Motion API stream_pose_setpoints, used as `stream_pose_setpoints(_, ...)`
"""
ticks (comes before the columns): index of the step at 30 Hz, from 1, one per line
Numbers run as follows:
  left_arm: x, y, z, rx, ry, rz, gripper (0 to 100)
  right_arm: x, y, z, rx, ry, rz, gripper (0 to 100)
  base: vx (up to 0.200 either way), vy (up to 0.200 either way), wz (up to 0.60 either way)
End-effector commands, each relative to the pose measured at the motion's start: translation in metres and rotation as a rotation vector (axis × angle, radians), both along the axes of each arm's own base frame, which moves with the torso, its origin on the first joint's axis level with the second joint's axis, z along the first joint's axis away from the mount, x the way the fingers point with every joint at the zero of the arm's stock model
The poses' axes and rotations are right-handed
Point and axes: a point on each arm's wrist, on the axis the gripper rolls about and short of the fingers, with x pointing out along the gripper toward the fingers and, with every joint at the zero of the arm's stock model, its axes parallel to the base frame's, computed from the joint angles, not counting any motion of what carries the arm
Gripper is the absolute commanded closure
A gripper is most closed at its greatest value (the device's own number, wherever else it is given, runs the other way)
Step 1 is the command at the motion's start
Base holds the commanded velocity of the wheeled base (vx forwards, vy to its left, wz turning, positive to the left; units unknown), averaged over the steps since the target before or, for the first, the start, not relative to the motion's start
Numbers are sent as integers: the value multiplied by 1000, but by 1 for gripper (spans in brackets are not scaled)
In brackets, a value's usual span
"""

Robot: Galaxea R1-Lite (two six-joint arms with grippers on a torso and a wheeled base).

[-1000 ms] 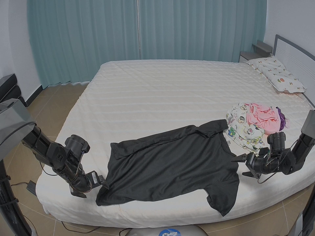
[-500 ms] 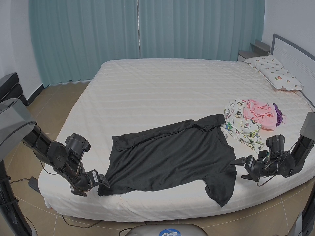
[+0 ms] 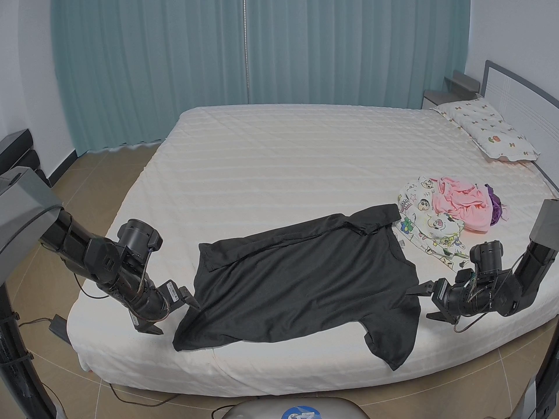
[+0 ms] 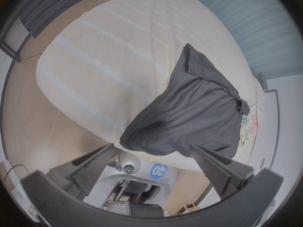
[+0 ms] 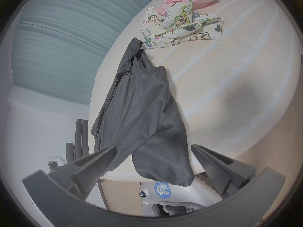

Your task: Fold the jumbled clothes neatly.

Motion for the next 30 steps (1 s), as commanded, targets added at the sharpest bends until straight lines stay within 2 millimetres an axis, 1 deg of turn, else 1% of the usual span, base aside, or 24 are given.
stream_pose_setpoints(1,13,-3,11,-31,-48,45,0,0,0,-2,-2,5,-1,0,200,0,0)
stream_pose_setpoints(2,17,-4,12,-38,-55,56,0,0,0,-2,-2,5,-1,0,200,0,0)
stream_pose_setpoints(5,31,-6,9,-39,-66,87,0,0,0,-2,-2,6,-1,0,0,0,0)
stream_pose_setpoints(6,42,-8,7,-39,-78,105,0,0,0,-2,-2,5,-1,0,0,0,0)
stream_pose_setpoints(9,63,-10,3,-47,-102,140,0,0,0,-2,-2,5,-1,0,0,0,0)
stream_pose_setpoints(11,79,-14,-6,-51,-111,148,0,0,0,-2,-2,5,-1,0,0,0,0)
stream_pose_setpoints(12,80,-14,-6,-51,-112,148,0,0,0,-2,-2,6,-1,0,0,0,0)
stream_pose_setpoints(13,90,-16,-13,-44,-119,150,0,0,0,-2,-2,5,-1,0,0,0,0)
stream_pose_setpoints(14,90,-16,-13,-44,-119,150,0,0,0,-2,-2,5,-1,0,0,0,0)
stream_pose_setpoints(16,101,-19,-18,-45,-134,142,0,0,0,-1,-2,2,-1,0,0,0,0)
stream_pose_setpoints(21,116,-29,-30,-39,-150,120,0,0,0,-1,-2,2,-1,0,0,0,0)
stream_pose_setpoints(30,121,-33,-32,-39,-163,112,0,0,0,-1,-2,2,-1,0,0,0,0)
